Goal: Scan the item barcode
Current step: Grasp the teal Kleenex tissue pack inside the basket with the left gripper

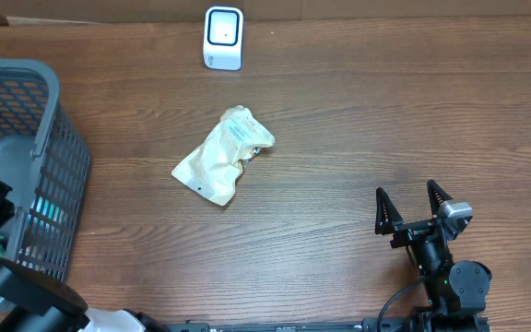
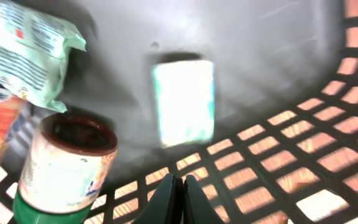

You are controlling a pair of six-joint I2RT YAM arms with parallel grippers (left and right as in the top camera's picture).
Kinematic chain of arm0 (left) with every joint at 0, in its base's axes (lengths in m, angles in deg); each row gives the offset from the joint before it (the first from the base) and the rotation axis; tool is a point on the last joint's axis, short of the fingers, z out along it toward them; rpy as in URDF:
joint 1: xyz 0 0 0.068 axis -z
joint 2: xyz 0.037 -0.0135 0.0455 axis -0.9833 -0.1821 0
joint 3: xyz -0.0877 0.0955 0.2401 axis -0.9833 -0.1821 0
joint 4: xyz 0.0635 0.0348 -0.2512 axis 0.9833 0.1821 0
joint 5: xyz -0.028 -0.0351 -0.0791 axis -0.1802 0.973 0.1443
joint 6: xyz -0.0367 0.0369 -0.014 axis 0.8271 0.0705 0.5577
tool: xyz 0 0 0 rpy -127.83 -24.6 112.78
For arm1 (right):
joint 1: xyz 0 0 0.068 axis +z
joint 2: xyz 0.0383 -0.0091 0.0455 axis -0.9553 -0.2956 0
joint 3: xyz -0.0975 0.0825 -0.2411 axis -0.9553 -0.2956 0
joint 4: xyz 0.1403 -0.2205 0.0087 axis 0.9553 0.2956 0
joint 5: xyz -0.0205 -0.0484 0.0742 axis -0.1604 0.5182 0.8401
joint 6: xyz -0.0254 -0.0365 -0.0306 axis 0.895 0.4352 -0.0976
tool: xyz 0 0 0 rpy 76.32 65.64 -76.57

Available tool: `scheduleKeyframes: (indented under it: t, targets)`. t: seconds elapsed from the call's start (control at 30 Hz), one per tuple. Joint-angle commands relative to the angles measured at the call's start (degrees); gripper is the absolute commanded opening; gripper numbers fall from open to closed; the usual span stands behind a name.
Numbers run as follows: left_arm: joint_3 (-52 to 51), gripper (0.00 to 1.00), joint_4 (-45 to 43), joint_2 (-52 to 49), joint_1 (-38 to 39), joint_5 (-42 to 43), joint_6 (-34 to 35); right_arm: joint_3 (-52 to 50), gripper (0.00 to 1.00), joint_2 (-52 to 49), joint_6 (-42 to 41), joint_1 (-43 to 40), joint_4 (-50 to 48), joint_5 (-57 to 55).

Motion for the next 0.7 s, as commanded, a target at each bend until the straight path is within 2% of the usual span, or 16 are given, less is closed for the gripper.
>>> scheduleKeyframes:
  t: [0.0,0.1,0.13,0.23,0.3,0.5,0.67]
  targets:
    - [1.31,0.04,1.16,1.46,0.17,-1.07,-0.33,-0.59,1.0,0.35,0.04,-0.15,-0.28,0.31]
    - [-0.87,0.04,-0.48,1.38,0.15,-3.72,-0.31,-0.59,1.0,0.35,0.04,-0.15,-0.28,0.28]
    - [-2.29,0.08,-1.9,1.36,0.17,-3.72,-0.31,-0.59,1.0,0.35,0.04,-0.15,-0.28,0.31]
    - [-6.73,0.38,-6.78,1.36,0.24,-3.17,0.09,-0.59,1.0,0.35,0.04,-0.15,-0.28,0.31]
    - [-10.6,0.48,-11.43,1.36,0.55,-2.82,0.37,-0.59,1.0,0.35,0.04,-0.15,-0.28,0.31]
    - [-19.19,0.53,-24.52,1.36,3.54,-2.84,0.35,-0.59,1.0,0.35,0.04,-0.15,-0.28,0.31]
    - [-22.67,0.53,-29.81,1.31,5.46,-4.85,1.05,-0.59,1.0,0.35,0.04,-0.15,-0.28,0.31]
